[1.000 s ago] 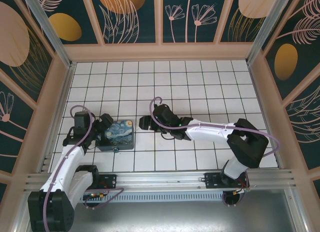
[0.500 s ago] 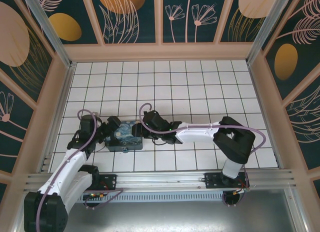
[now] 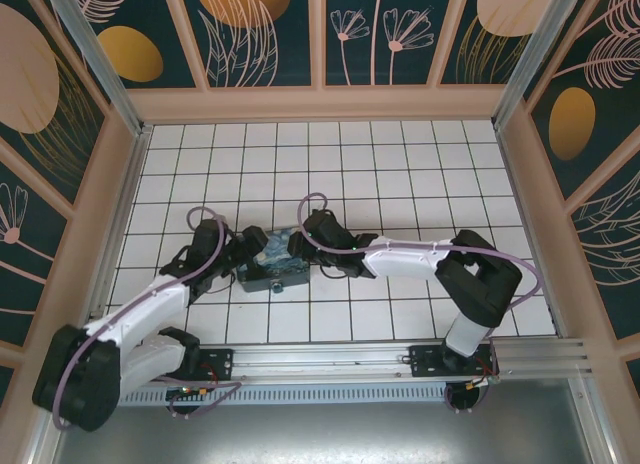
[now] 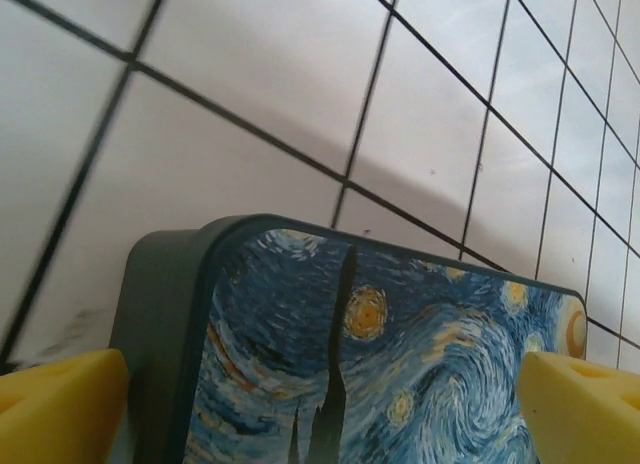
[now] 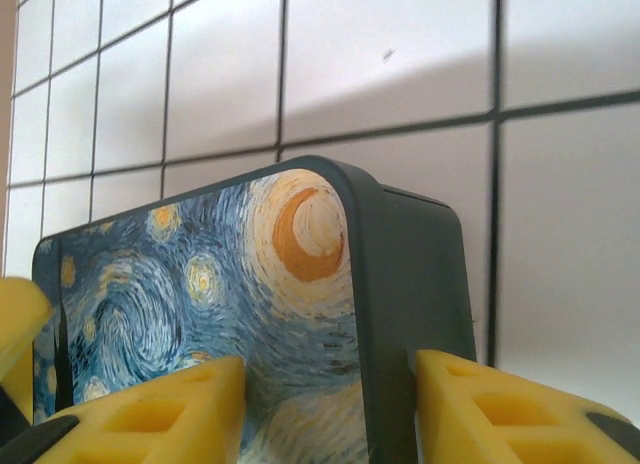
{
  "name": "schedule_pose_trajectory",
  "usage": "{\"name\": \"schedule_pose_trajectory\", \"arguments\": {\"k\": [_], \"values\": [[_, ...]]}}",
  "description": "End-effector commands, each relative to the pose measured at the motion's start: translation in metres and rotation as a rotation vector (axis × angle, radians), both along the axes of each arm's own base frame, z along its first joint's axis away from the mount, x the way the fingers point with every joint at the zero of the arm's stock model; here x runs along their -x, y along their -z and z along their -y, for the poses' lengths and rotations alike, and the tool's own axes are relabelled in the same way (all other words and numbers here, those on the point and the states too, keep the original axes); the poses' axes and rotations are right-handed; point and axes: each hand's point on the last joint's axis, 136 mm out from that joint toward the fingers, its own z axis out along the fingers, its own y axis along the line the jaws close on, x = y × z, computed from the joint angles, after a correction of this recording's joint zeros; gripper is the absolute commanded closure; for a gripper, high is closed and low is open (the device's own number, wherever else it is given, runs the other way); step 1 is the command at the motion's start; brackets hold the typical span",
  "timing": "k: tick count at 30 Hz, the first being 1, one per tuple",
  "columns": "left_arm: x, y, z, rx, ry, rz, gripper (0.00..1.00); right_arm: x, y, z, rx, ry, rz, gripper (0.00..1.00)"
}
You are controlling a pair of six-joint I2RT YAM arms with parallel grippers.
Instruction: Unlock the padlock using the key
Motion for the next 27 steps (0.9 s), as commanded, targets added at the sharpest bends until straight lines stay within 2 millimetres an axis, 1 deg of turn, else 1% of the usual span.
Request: {"name": "schedule_pose_trajectory", "arguments": {"k": [1, 3, 8, 12, 15, 17, 20, 22, 23, 24, 27], "values": [[-0.031, -0.038, 0.034, 0.088, 0.046, 0.116, 0.01, -0.010, -0.011, 0.013, -0.015, 0.041, 0.019, 0.54], [-0.045, -0.043, 0.045, 0.086, 0.062, 0.127, 0.02, -0.020, -0.011, 0.026, -0.006, 0.080, 0.023, 0.53], [-0.065, -0.051, 0.077, 0.093, 0.109, 0.146, 0.01, -0.042, -0.015, 0.054, -0.014, 0.159, 0.033, 0.53], [-0.073, -0.048, 0.100, 0.104, 0.140, 0.142, 0.01, -0.053, -0.016, 0.071, -0.003, 0.205, 0.034, 0.53], [-0.074, -0.045, 0.113, 0.112, 0.158, 0.138, 0.01, -0.058, -0.014, 0.078, 0.001, 0.225, 0.029, 0.52], [-0.075, -0.043, 0.115, 0.112, 0.157, 0.133, 0.01, -0.059, -0.014, 0.081, 0.000, 0.235, 0.028, 0.51], [-0.077, -0.043, 0.113, 0.101, 0.149, 0.141, 0.01, -0.060, -0.017, 0.085, -0.005, 0.242, 0.033, 0.44], [-0.079, -0.043, 0.108, 0.070, 0.135, 0.148, 0.01, -0.060, -0.022, 0.087, -0.010, 0.241, 0.044, 0.37], [-0.081, -0.044, 0.106, 0.050, 0.133, 0.158, 0.01, -0.060, -0.026, 0.090, -0.001, 0.247, 0.051, 0.31], [-0.083, -0.047, 0.103, 0.023, 0.129, 0.171, 0.01, -0.060, -0.030, 0.095, 0.006, 0.258, 0.057, 0.24], [-0.089, -0.055, 0.089, -0.076, 0.109, 0.211, 0.01, -0.057, -0.048, 0.111, 0.034, 0.281, 0.098, 0.10]]}}
